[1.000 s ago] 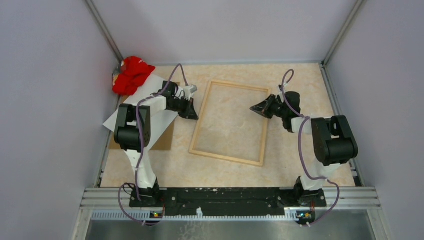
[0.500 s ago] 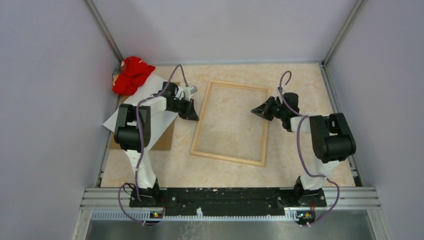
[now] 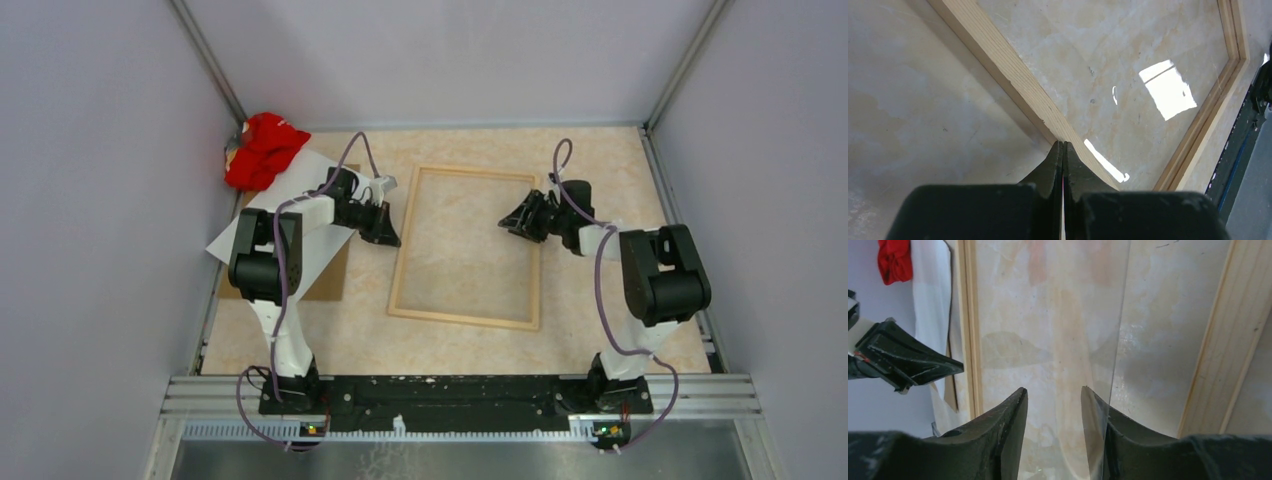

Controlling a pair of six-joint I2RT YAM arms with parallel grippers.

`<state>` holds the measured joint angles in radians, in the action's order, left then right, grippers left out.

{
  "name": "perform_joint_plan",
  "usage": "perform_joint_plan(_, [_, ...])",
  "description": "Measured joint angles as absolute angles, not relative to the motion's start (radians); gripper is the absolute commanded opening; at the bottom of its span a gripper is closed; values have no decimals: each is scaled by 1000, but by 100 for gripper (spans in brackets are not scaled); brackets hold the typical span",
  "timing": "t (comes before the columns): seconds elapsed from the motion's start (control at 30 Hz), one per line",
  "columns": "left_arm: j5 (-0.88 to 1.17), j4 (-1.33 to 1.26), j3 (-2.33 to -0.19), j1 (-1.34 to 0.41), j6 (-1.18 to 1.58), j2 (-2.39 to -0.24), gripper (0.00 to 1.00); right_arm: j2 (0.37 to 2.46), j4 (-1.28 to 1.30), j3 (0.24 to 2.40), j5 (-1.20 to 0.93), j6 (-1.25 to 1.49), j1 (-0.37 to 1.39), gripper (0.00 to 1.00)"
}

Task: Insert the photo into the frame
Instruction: Place the photo frame item at the center of the board.

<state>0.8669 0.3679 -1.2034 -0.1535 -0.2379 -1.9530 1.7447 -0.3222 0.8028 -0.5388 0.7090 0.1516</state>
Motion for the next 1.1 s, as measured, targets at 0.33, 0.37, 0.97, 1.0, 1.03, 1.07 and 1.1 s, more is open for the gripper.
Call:
perform_joint_plan(0.33, [866, 368, -1203, -154, -237, -1953, 0, 1713, 38, 950, -328, 514, 199, 64])
perform_joint_plan(0.37, [866, 368, -1203, -154, -237, -1953, 0, 1708, 63, 953, -302, 497, 205, 65])
perform_joint_plan(0.97, [847, 381, -1202, -159, -238, -1953, 0, 1616, 327, 1029, -10, 359, 248, 99])
perform_joint_plan(1.0, [847, 382, -1203, -159, -238, -1953, 0, 1612, 330, 1031, -4, 358, 248, 98])
perform_joint_plan(1.03, [847, 383, -1203, -159, -238, -1953, 0, 1608, 339, 1036, 1, 358, 248, 98])
perform_joint_plan(1.07, [847, 384, -1203, -159, -238, -1953, 0, 1604, 342, 1038, 4, 358, 248, 97])
perform_joint_plan(1.1, [847, 385, -1203, -159, -238, -1953, 0, 1601, 348, 1042, 6, 358, 248, 96])
